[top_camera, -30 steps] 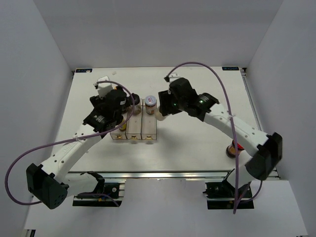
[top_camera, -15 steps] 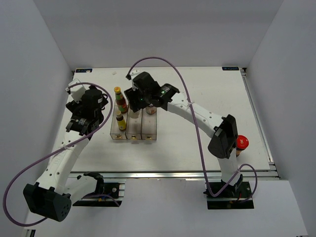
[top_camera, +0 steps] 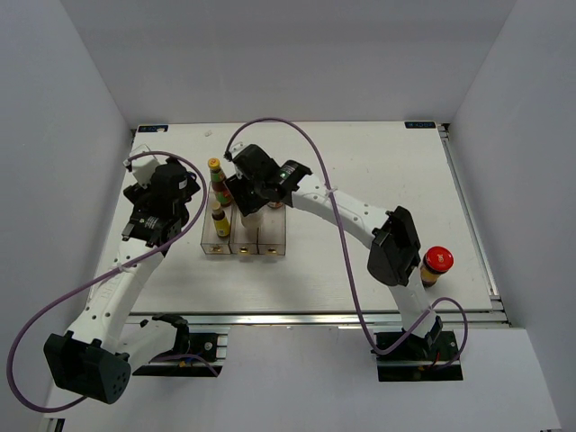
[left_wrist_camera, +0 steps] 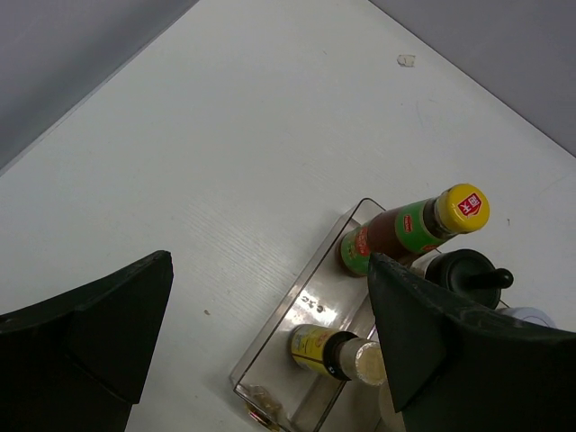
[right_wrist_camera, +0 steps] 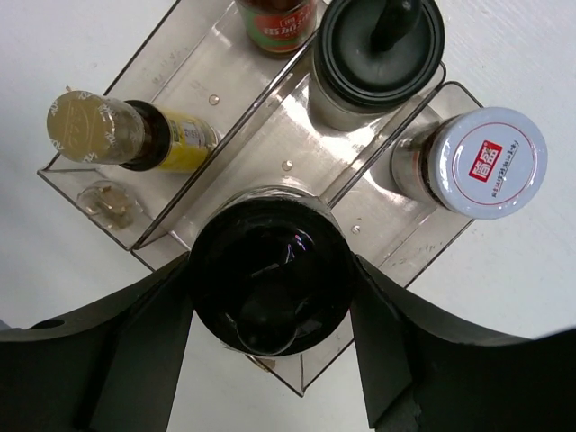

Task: Organize the condiment bottles

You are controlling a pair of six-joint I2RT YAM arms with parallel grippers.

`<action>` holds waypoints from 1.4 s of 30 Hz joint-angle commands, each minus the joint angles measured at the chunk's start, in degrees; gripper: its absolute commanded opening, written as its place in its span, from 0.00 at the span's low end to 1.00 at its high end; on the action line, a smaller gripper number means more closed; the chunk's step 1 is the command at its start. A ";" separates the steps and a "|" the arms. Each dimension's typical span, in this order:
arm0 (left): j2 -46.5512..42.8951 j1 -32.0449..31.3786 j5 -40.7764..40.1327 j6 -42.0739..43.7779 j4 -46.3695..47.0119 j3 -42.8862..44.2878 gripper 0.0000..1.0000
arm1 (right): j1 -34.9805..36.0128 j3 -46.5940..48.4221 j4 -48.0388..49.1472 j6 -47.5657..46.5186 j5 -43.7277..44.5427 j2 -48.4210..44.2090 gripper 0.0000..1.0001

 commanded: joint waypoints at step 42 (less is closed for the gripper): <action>-0.13 2.06 2.91 1.37 2.20 -1.02 0.98 | 4.11 -3.39 11.29 -2.12 4.15 3.42 0.38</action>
